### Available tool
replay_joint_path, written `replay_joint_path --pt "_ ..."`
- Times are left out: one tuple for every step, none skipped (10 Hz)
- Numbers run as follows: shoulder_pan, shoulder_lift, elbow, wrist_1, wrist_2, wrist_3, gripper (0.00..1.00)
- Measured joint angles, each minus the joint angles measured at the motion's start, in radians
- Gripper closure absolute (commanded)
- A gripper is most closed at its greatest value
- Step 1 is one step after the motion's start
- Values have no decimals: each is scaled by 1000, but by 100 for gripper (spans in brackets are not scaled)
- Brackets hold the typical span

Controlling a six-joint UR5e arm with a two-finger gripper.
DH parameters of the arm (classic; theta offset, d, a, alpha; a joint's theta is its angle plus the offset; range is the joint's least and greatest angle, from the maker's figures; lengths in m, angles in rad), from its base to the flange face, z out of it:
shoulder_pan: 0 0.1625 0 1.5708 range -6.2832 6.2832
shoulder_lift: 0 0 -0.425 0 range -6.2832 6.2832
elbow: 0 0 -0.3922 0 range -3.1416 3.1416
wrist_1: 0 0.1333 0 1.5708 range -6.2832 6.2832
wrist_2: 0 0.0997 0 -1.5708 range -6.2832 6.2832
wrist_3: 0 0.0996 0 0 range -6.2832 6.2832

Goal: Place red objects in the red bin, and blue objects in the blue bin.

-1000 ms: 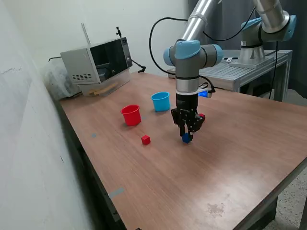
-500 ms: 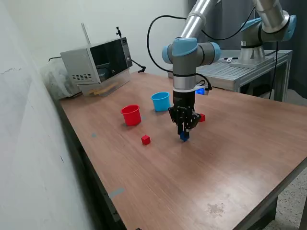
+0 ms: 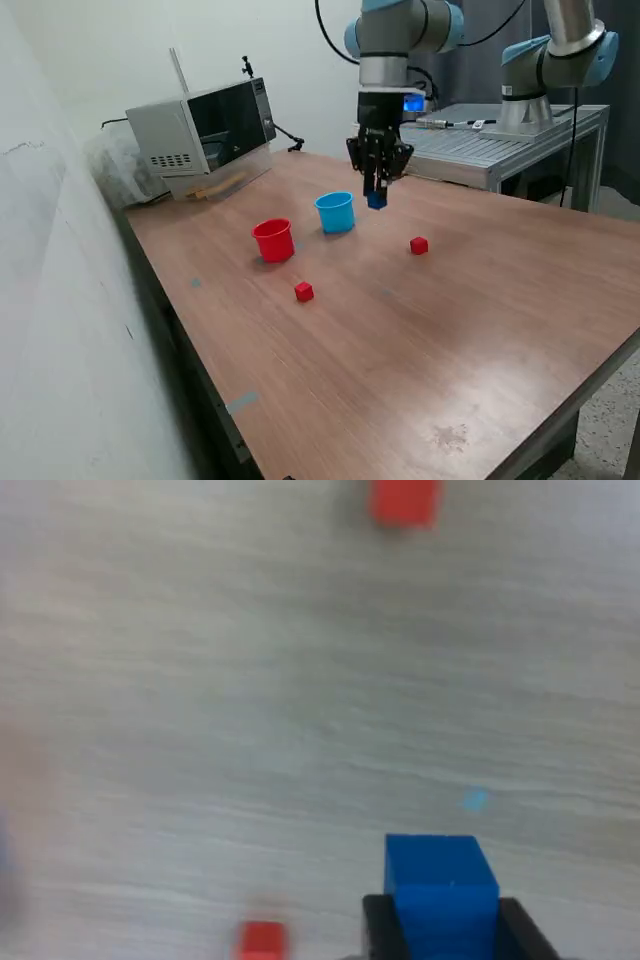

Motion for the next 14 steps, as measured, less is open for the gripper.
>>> replay_joint_path --pt "-56 -54 59 10 0 0 100" --pt "-120 -87 108 16 0 0 100" --pt "-181 -104 143 19 0 -2 100" --pt "-234 -113 167 21 0 -6 100" --pt "-274 -115 180 20 2 -12 100" --pt "-302 -114 186 20 3 -16 100" --pt "-322 -108 187 19 4 -19 100" --pt "-334 -97 187 18 5 -21 100" --pt "-340 -85 187 17 5 -21 100" --pt "-343 -74 186 16 4 -22 0" --pt "-345 -68 186 16 4 -22 0" --pt "-346 -64 187 15 4 -22 0" --pt "-346 -63 188 14 4 -22 0" --pt "-346 -62 188 14 5 -22 0"
